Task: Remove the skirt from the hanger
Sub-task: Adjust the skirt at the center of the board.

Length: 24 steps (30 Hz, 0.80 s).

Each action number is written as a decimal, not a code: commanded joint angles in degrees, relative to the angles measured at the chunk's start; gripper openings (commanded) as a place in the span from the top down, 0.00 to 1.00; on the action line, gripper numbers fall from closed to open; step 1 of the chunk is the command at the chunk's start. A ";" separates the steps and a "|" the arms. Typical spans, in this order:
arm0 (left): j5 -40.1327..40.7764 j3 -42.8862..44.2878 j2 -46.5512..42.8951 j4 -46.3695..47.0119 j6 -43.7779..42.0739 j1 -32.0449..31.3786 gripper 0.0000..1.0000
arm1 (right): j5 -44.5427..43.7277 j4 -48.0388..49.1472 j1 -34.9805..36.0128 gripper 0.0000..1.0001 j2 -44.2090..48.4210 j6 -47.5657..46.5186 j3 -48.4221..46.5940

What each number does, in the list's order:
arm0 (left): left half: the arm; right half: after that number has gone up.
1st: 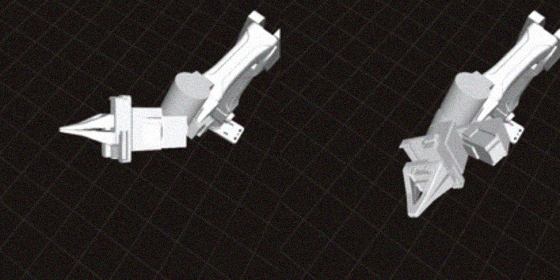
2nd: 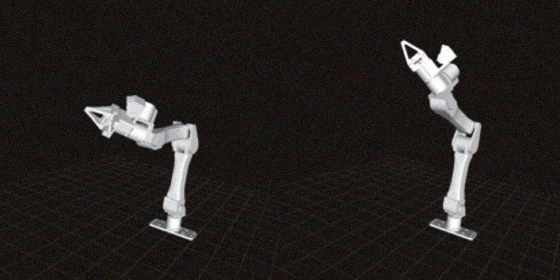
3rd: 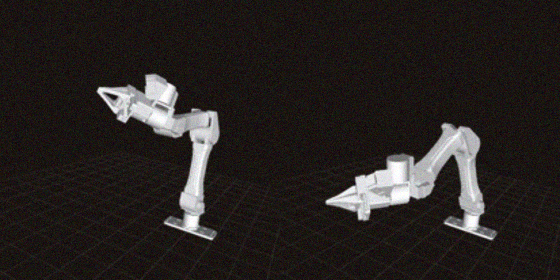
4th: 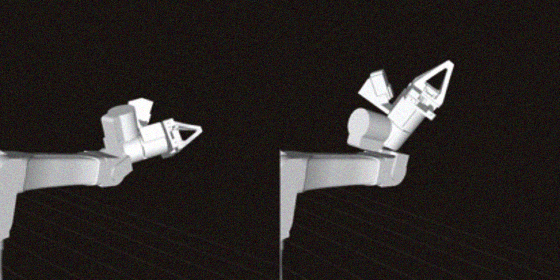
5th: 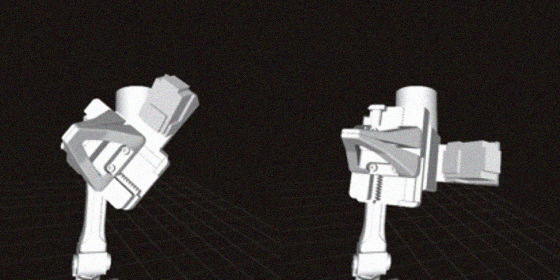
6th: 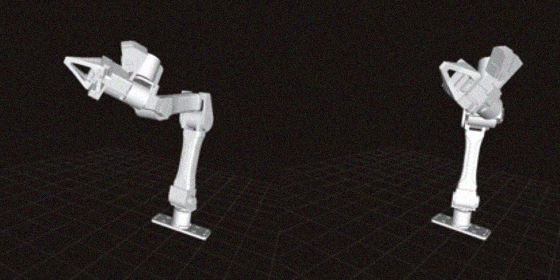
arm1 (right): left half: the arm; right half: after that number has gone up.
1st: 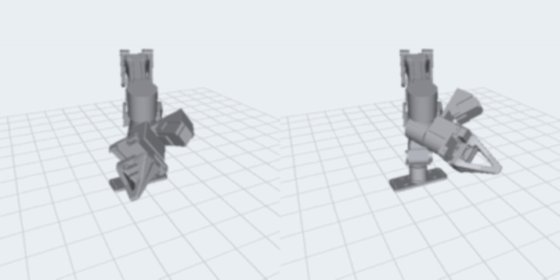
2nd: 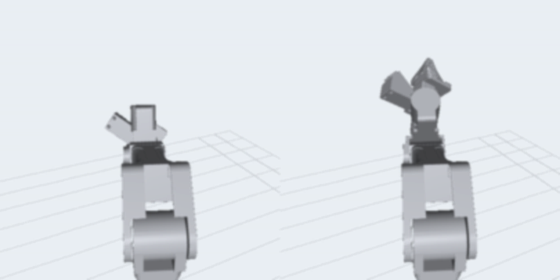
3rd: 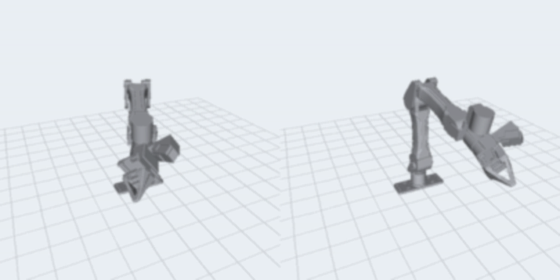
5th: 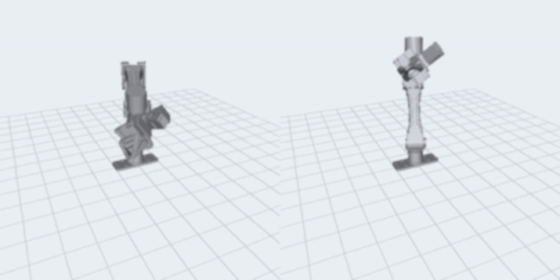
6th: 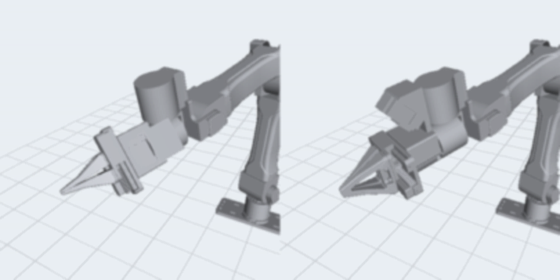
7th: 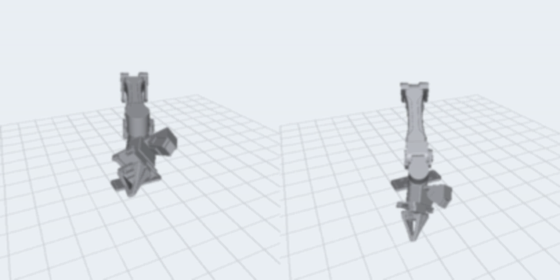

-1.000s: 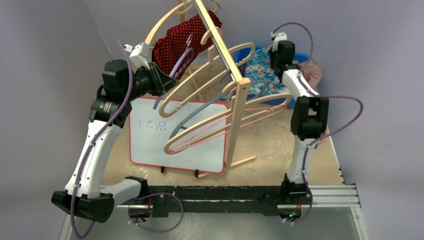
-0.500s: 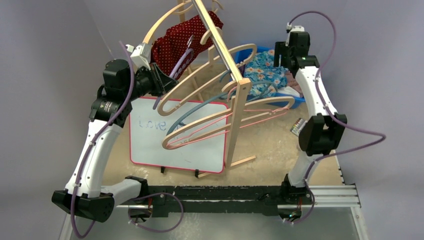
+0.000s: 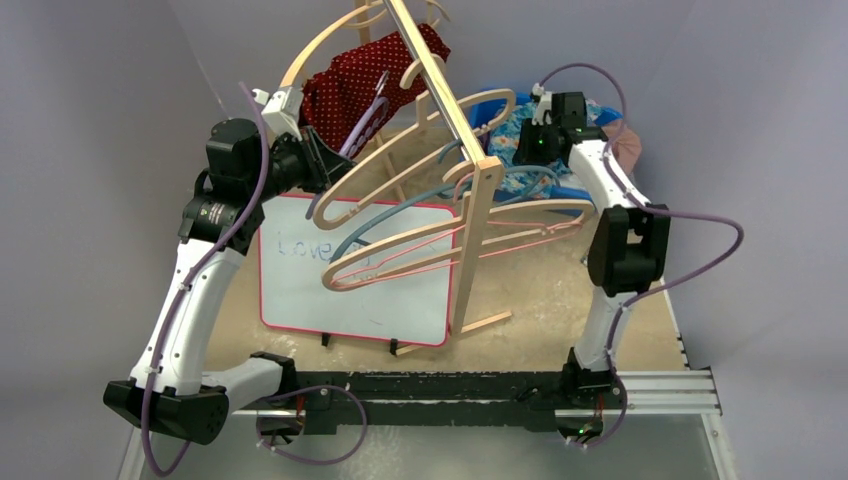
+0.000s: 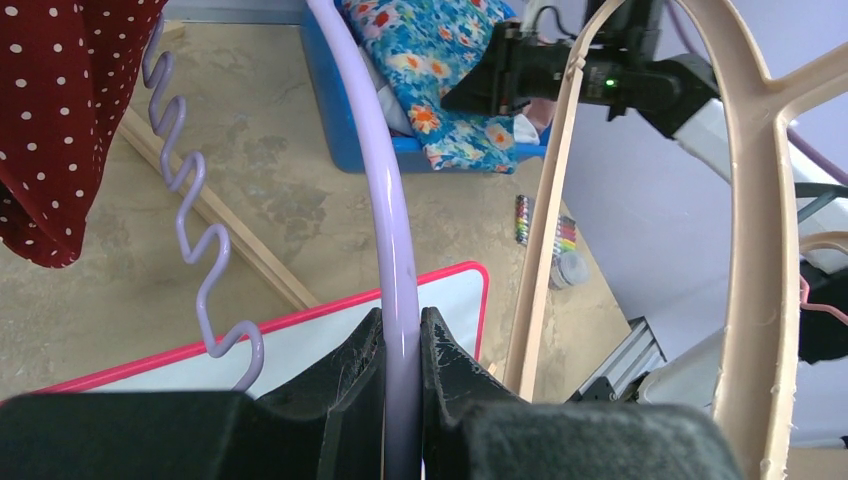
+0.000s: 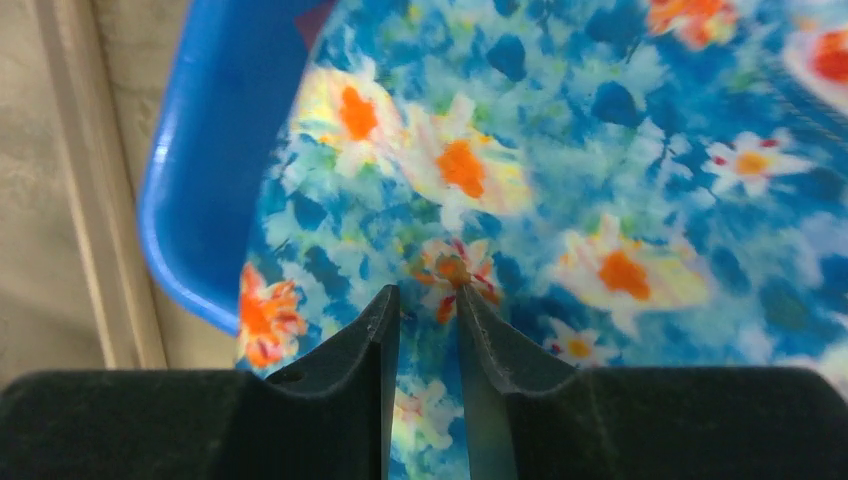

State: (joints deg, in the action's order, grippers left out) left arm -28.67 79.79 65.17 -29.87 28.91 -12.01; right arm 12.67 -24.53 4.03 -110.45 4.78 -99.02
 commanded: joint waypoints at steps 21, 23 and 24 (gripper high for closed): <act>-13.46 9.22 7.09 2.76 -2.55 0.32 1.00 | -8.60 6.92 -0.96 0.23 5.14 -1.42 0.38; -13.85 10.37 8.36 3.06 -1.49 0.32 1.00 | -9.38 9.14 -0.96 0.12 9.11 -2.19 2.87; -14.32 10.99 8.84 3.14 -1.29 0.32 1.00 | -10.03 10.48 -0.96 0.08 10.77 -2.78 4.41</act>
State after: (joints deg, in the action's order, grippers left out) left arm -38.59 86.26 72.69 -32.05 26.09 -12.01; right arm 5.32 -18.55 3.51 -108.42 3.92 -97.71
